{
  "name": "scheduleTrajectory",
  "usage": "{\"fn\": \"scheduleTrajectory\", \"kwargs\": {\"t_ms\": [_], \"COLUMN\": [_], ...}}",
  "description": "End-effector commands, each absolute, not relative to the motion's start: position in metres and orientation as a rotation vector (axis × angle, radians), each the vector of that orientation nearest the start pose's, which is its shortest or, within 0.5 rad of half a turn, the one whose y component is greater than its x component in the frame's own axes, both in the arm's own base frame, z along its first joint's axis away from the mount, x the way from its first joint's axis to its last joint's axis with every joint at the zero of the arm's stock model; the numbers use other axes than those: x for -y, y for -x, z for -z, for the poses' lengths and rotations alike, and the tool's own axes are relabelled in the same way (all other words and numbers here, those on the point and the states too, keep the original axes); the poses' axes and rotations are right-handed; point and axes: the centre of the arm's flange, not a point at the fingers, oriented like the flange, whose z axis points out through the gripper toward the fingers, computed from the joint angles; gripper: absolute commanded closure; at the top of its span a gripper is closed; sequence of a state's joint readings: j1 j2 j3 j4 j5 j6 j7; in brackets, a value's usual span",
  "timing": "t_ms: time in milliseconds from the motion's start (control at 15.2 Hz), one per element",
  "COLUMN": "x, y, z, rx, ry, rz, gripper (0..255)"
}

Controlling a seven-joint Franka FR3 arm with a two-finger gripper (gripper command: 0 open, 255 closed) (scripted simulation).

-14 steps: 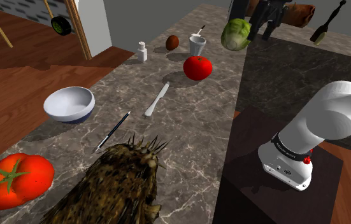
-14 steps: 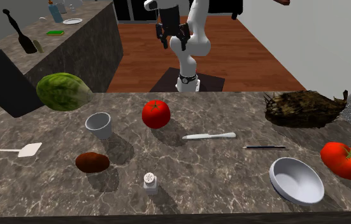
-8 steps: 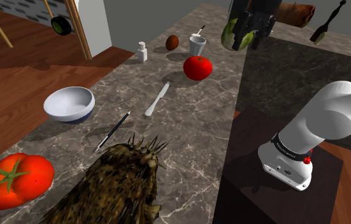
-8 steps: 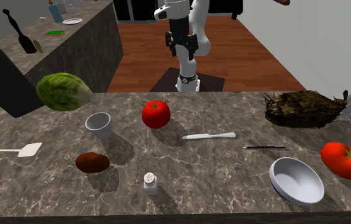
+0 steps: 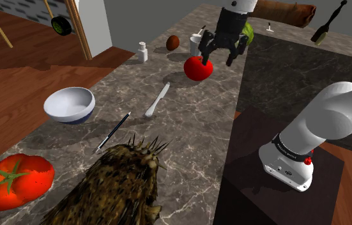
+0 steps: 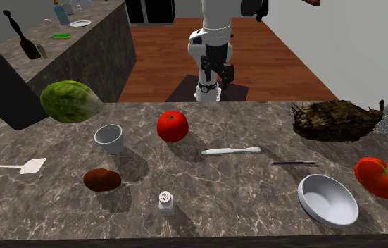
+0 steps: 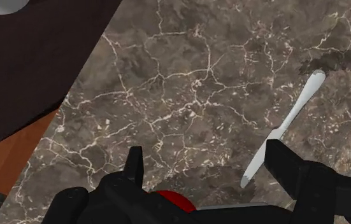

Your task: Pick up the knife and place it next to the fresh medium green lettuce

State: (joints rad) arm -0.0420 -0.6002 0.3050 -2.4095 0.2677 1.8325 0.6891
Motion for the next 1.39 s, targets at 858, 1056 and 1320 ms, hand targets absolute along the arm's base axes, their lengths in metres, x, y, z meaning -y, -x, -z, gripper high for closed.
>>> {"fn": "scheduleTrajectory", "kwargs": {"t_ms": [858,1056,1320], "x": [-0.247,-0.26,-0.26], "y": [-0.481,-0.507,-0.507], "z": [-0.401,-0.38,-0.359], "rx": [-1.543,-1.664,-1.664], "ry": [2.733,2.678,2.678], "rz": [-0.025,-0.021,-0.021], "gripper": [0,0,0]}}
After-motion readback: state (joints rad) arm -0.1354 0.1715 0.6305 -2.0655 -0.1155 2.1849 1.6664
